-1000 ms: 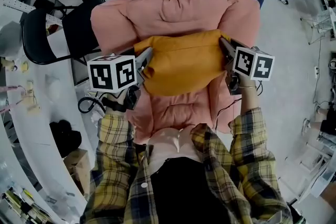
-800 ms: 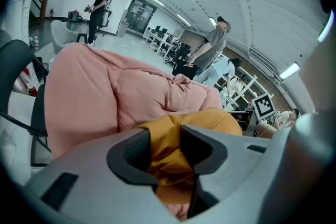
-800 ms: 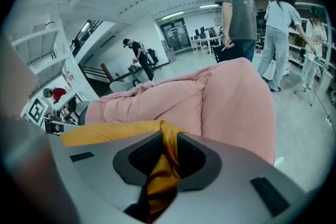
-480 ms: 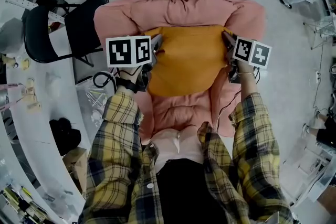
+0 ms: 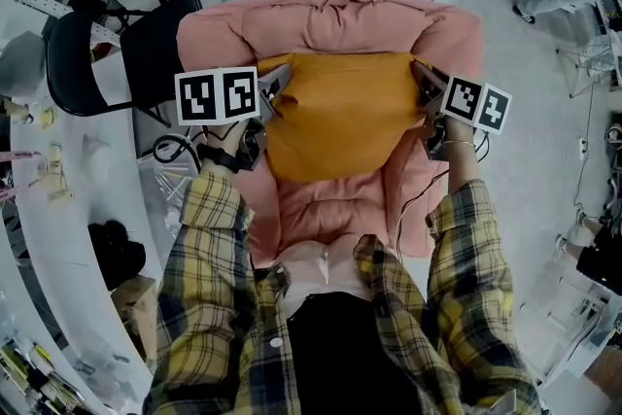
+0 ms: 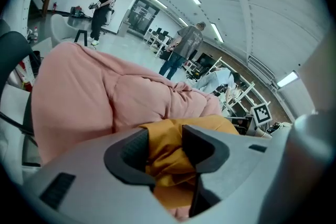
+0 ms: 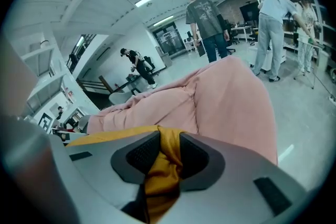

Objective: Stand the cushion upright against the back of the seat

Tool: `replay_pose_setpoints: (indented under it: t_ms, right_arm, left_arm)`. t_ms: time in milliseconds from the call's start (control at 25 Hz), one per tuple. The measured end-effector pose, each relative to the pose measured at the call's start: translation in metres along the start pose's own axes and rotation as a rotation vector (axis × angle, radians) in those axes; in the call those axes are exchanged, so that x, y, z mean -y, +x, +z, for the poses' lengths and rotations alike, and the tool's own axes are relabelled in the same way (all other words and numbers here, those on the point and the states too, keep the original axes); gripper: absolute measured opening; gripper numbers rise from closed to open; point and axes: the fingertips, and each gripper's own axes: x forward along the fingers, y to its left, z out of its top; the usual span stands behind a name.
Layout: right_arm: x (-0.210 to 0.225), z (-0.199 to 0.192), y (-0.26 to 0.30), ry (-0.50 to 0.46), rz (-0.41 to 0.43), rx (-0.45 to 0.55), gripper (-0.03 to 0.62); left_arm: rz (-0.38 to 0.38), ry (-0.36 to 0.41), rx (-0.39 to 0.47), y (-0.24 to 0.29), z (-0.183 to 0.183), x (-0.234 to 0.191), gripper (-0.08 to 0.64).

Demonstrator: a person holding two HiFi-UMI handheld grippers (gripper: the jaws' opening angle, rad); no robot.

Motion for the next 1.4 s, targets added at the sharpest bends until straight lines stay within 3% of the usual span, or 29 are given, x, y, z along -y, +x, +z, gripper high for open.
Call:
replay_pose_setpoints:
  t_ms: [160,480,560,680,800,1120,1280,1400]
  right_arm:
    - [-0.007,0.000,-0.018,0.007,0.016,-0.006,0.113]
    - [-0.015,0.011,-0.057,-0.066,0.003,0.035,0.150]
    - [-0.020,0.013,-0.065,-0.101,-0.021,0.053,0.153]
    - [-0.022,0.020,-0.078,-0.187,-0.096,0.096,0.155]
    - [-0.031,0.027,-0.090,-0.199,-0.082,0.146,0.155]
    - [-0.089,0.029,-0.135,-0.186,0.077,0.313,0.154]
    - [-0.122,0.020,-0.158,-0.221,0.160,0.355,0.153]
    - [-0.145,0.013,-0.178,-0.274,0.209,0.393,0.149]
  left_arm:
    - [-0.017,0.009,-0.019,-0.016,-0.002,0.005,0.203]
    - [0.012,0.104,-0.049,-0.045,-0.010,0.011,0.255]
    - [0.050,0.181,-0.058,-0.057,-0.004,0.010,0.279]
    - [0.168,0.322,-0.050,-0.081,0.013,0.000,0.308]
    - [0.225,0.372,-0.013,-0.104,0.027,-0.002,0.308]
    - [0.076,0.393,0.128,-0.128,0.023,0.066,0.307]
    - [-0.018,0.409,0.188,-0.135,0.008,0.109,0.301]
    - [-0.098,0.410,0.259,-0.144,-0.001,0.143,0.255]
